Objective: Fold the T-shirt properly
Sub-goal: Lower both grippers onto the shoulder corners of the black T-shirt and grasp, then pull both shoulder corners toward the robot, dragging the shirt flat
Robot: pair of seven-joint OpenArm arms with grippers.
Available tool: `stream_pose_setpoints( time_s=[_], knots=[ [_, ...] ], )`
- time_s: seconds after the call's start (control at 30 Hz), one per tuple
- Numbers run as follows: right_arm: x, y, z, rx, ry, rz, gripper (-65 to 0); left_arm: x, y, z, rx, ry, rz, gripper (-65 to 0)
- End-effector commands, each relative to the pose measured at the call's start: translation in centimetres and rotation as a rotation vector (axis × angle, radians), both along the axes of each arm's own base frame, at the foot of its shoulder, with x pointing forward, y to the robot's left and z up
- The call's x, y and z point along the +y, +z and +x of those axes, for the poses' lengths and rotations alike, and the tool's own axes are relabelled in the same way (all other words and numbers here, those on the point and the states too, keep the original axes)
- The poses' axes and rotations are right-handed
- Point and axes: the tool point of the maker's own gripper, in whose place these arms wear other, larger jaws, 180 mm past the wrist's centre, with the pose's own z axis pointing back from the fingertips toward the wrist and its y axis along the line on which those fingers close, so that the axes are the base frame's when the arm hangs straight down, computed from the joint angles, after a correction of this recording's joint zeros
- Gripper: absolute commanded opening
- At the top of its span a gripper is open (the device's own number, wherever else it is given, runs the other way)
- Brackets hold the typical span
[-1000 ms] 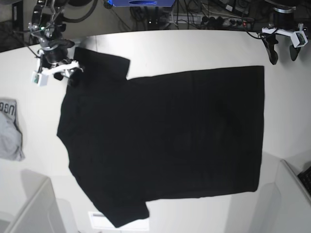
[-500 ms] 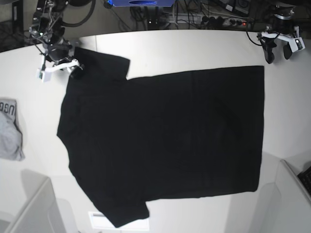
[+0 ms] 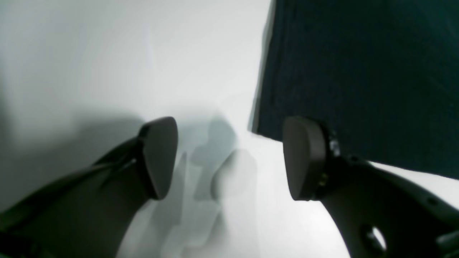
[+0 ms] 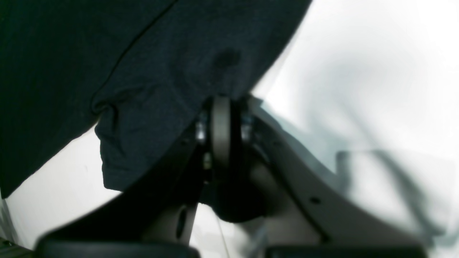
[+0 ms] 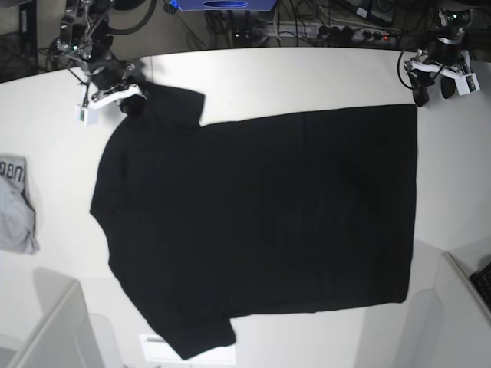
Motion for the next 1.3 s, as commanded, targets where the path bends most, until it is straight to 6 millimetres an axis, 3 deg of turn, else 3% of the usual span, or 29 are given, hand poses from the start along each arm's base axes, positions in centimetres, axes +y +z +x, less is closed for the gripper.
stream_pose_setpoints(
  time_s=[0.0, 0.37, 0.67, 0.73, 0.87, 0.93, 1.17, 1.27],
  knots=[
    [-0.1, -1.5, -2.0, 0.102, 0.019, -0.019, -65.0, 0.0, 0.7, 0.7, -0.027, -0.006, -0.002, -21.6],
    [-0.7, -1.3, -2.1, 0.103, 0.030, -0.038, -65.0, -1.9, -1.4, 2.4, 0.058, -0.023, -0.088, -21.7],
    [-0.8, -1.3, -2.1, 0.102, 0.030, -0.040, -65.0, -2.3, -2.4, 3.7, 0.054, -0.001, -0.135, -22.2],
    [-0.8, -1.3, -2.1, 0.102, 0.030, -0.040, -65.0, -2.8, -2.6, 3.8, 0.057, -0.014, -0.142, -28.8],
    [-0.8, -1.2, -1.9, 0.097, 0.031, -0.040, -65.0, -3.5, -2.8, 4.0, 0.062, -0.034, -0.150, -55.0],
    [-0.8, -0.8, -1.7, 0.086, 0.033, -0.043, -65.0, -3.5, -2.8, 4.0, 0.062, -0.034, -0.150, -65.0],
    [-1.0, 1.2, -0.7, 0.029, 0.053, -0.070, -65.0, -3.2, -1.9, 4.3, 0.047, -0.047, -0.126, -65.0],
    [-1.0, 2.1, -0.8, 0.013, 0.063, -0.082, -65.0, -3.1, -0.2, 4.2, 0.034, -0.081, -0.078, -65.0]
  ],
)
